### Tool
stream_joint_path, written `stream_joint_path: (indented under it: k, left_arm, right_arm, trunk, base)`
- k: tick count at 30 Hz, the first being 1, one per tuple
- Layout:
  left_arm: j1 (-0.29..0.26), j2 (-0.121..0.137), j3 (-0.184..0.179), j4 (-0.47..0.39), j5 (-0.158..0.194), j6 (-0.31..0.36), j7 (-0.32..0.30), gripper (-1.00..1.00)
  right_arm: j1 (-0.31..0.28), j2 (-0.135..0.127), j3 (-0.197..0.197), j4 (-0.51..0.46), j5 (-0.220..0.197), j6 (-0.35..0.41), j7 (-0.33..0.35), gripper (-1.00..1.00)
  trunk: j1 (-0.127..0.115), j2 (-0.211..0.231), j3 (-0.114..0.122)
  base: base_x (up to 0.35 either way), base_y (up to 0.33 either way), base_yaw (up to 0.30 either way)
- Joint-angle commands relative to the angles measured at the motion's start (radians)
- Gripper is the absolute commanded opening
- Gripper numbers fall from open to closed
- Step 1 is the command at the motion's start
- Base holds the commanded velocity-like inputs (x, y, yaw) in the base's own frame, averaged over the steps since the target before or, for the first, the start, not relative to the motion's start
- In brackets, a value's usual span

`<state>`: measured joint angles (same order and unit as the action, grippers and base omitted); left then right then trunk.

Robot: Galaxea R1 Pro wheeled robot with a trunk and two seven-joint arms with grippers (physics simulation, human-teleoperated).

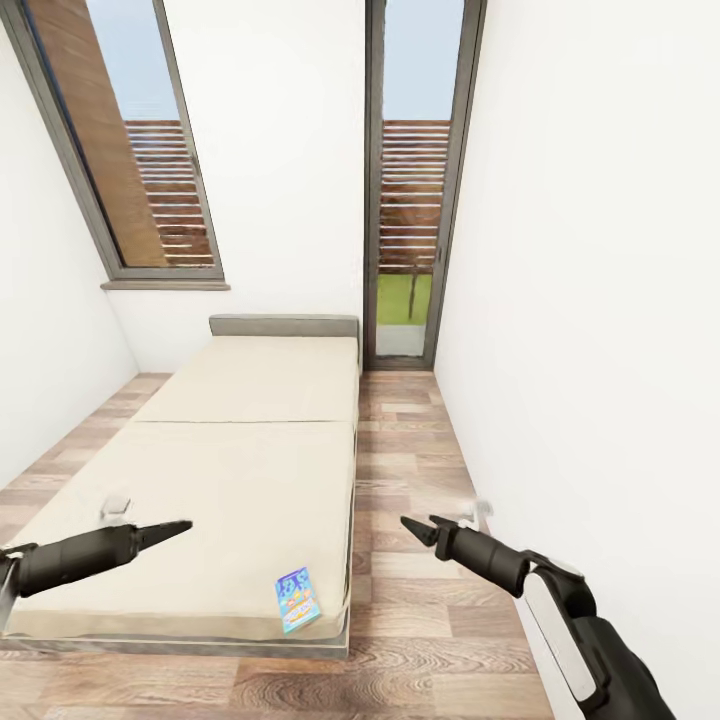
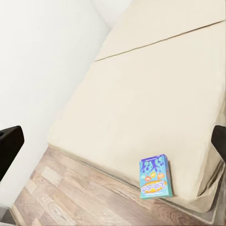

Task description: Put all the toys in the child's room - the three board games (two on the bed and one on the table), the two jigsaw puzzles on the table, and the tennis ball on the table - inside the toy box on the table in the child's room.

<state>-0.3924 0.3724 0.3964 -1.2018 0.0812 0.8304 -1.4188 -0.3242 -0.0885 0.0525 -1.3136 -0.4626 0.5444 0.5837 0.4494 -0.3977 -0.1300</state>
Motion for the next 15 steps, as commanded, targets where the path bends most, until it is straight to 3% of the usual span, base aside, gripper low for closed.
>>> stream_joint_path:
  k: [1, 5, 9, 14, 15]
  left_arm:
    - [-0.002, -0.005, -0.003, 0.021, 0.0, 0.01, 0.019, 1.0]
    - [-0.01, -0.029, -0.018, 0.143, -0.003, 0.003, 0.139, 1.0]
    - [-0.014, -0.055, -0.025, 0.276, 0.001, -0.033, 0.304, 1.0]
    - [-0.015, -0.082, -0.027, 0.358, 0.003, -0.101, 0.392, 1.0]
    - [-0.015, -0.097, -0.027, 0.396, 0.002, -0.127, 0.411, 1.0]
  right_arm:
    - [-0.001, 0.001, -0.005, 0.003, -0.009, 0.008, -0.007, 1.0]
    - [-0.001, 0.02, -0.033, 0.014, -0.011, 0.009, -0.018, 1.0]
    - [-0.001, 0.046, -0.083, 0.018, -0.011, 0.01, -0.022, 1.0]
    - [-0.001, 0.073, -0.103, 0.018, -0.011, 0.012, -0.024, 1.0]
    - [-0.001, 0.08, -0.106, 0.019, -0.01, 0.012, -0.025, 1.0]
  trunk:
    - [0.001, -0.002, -0.002]
    - [0.001, -0.002, -0.002]
    - [0.001, -0.002, -0.002]
    - [0.001, -0.002, -0.002]
    - [0.001, -0.002, -0.002]
  base:
    - [0.0, 0.0, 0.0]
    - [0.0, 0.0, 0.0]
    - [0.0, 0.0, 0.0]
    - [0.0, 0.0, 0.0]
    - [0.0, 0.0, 0.0]
